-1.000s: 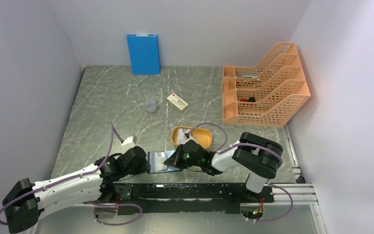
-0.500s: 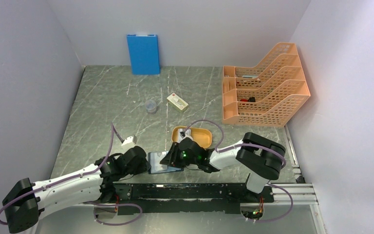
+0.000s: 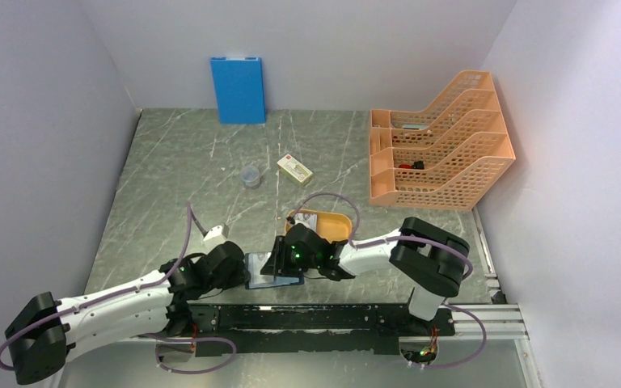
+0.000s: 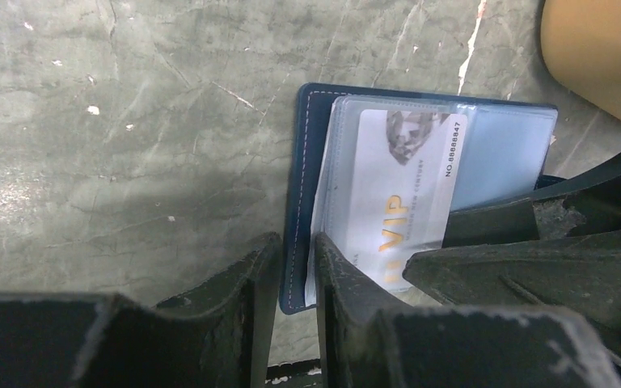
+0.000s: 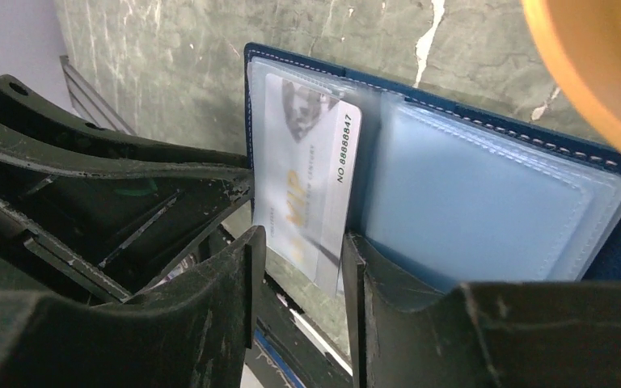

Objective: Put the credit cards into the card holder
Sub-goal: Insert the credit card into the card holder.

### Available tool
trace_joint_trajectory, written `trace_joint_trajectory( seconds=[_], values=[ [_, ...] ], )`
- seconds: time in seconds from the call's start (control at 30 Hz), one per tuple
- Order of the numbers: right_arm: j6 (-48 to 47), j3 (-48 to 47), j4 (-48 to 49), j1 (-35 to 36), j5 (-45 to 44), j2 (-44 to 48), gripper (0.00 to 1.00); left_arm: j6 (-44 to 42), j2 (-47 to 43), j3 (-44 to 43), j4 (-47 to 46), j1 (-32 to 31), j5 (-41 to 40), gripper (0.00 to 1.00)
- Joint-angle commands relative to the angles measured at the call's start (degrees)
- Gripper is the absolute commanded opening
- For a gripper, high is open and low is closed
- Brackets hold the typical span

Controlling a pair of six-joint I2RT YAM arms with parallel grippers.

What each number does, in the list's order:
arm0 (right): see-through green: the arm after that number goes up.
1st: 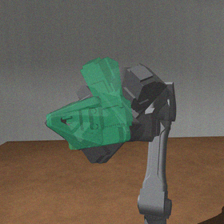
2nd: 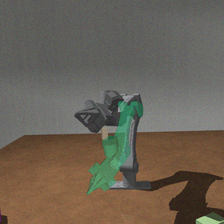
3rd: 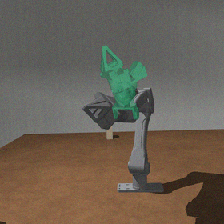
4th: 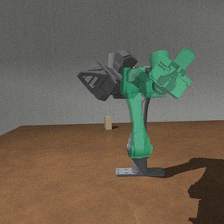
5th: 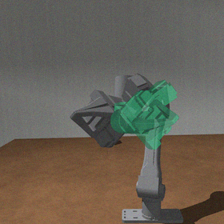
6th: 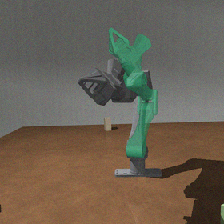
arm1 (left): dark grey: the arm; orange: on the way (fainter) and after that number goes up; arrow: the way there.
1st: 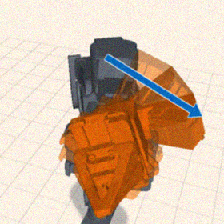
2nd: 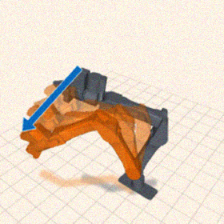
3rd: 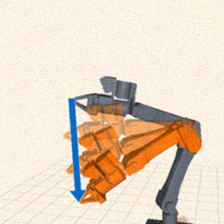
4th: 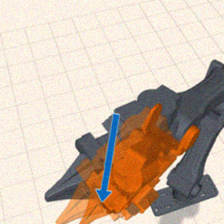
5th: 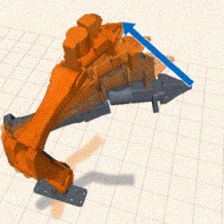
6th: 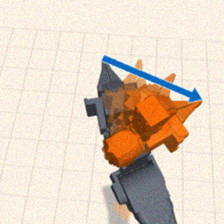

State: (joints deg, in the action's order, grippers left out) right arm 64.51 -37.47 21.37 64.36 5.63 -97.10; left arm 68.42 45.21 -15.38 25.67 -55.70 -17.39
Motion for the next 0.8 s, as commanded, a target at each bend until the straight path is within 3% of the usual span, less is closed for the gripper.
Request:
trace_joint_trajectory(
  seconds=[0.0, 0.47, 0.63, 0.77],
  values=[
    [-3.1, -3.2, -2.8, 1.3, 1.7, -2.8, 0.43, -1.5, 2.7, 1.0, 2.5, 0.0, 2.9, 0.3],
    [-7.4, -8.2, -15.6, 2.0, -3.8, -0.3, 0.48, 0.3, -3.5, -2.7, 12.6, 0.1, -4.2, 0.29],
    [-7.8, -8.9, -16.3, 2.0, -4.0, -0.2, 0.47, 0.5, -2.4, -2.8, 11.8, 0.1, -5.1, 0.27],
    [-8.2, -9.4, -15.5, 2.1, -2.8, -1.2, 0.46, -0.6, 0.4, -2.3, 8.3, 0.1, -3.6, 0.18]
  ],
)
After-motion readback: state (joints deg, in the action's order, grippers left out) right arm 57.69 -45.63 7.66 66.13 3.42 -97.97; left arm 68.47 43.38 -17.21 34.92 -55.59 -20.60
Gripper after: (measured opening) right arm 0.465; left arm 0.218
